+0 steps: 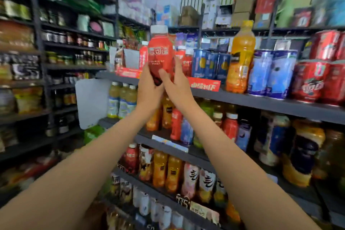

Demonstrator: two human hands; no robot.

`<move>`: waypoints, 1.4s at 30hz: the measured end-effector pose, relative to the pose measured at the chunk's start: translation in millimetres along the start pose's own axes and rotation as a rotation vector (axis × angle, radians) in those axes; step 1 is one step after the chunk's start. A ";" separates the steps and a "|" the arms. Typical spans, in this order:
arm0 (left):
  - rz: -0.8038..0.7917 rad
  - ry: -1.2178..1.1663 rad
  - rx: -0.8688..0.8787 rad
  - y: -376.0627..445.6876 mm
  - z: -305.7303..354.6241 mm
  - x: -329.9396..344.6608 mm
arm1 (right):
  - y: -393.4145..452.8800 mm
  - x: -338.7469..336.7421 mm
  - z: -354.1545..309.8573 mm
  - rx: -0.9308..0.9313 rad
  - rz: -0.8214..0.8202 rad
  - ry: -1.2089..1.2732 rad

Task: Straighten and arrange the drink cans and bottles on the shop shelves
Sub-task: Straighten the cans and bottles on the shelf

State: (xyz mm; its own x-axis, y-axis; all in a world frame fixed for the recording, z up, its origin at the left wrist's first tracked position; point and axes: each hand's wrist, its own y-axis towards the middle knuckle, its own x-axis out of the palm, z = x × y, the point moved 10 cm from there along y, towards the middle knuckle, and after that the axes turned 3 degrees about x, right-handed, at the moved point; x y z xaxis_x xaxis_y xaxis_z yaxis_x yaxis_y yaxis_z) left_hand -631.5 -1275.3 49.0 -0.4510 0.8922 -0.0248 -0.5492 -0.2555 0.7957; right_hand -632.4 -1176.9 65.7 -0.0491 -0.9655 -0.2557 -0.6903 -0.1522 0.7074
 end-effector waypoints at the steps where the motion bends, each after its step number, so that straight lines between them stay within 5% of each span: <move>1: 0.020 0.030 0.001 14.4 -8.9 -11.6 | 14.4 14.8 -0.4 0.010 -0.008 0.011; 8: 0.103 0.297 0.036 97.4 -86.6 -62.7 | 108.2 89.8 27.1 0.181 0.055 -0.003; 14: -0.212 0.236 0.133 175.3 -112.6 -65.4 | 167.3 101.5 37.6 0.111 0.292 -0.079; 21: -0.259 0.268 -0.056 247.5 -212.5 -97.7 | 212.2 98.2 84.9 0.267 0.525 -0.283; 31: -0.592 0.268 -0.161 263.4 -257.9 -15.9 | 222.9 112.1 154.9 0.615 0.371 -0.450; 36: -0.619 0.216 -0.235 271.9 -266.4 9.7 | 237.1 120.9 152.5 0.636 0.216 -0.601; 42: -0.635 0.162 -0.250 272.5 -279.4 19.5 | 235.6 120.2 156.7 0.639 0.236 -0.569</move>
State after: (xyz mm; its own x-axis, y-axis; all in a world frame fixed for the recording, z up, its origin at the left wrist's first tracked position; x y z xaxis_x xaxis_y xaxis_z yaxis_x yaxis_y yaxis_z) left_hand -986.5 -1431.5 96.2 -0.0776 0.8351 -0.5446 -0.8779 0.2016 0.4343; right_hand -914.0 -1295.7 98.3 -0.4754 -0.6797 -0.5586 -0.8794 0.3489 0.3239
